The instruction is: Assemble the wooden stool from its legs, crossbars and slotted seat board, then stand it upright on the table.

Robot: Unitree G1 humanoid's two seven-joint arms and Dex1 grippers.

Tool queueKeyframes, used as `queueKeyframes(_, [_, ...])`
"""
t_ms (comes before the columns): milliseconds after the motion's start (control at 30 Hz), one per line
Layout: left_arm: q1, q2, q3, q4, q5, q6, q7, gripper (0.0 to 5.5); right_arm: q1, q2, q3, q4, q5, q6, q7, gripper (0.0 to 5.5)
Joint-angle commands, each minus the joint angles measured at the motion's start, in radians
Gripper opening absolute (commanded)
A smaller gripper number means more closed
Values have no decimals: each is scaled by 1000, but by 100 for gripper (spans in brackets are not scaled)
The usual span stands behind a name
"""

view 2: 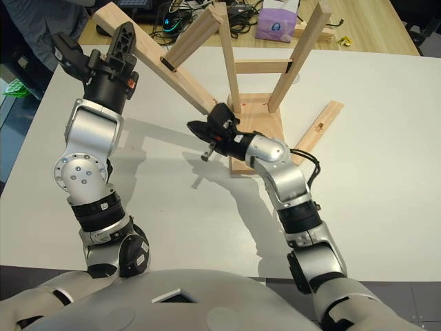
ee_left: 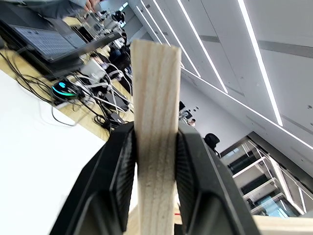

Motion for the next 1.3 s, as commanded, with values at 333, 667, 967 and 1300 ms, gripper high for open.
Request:
queueKeyframes(333, [15,42,30,-43,75,-91,10,102,146,-523,-203,143,-273,-275,66,0])
queueKeyframes(667, [25,18,-4,-39,64,-82,8,102,-14,-340,17,613,-543,-587,-132,0])
queueKeyframes(967, [33,20,-18,-38,69,-75,5,102,-91,-209,24,636,-497,-567,-121,0])
queueKeyframes(1300, [140,142,-187,51,355,-203,-235,102,-5,-229,-25,427,-449,-473,-77,0])
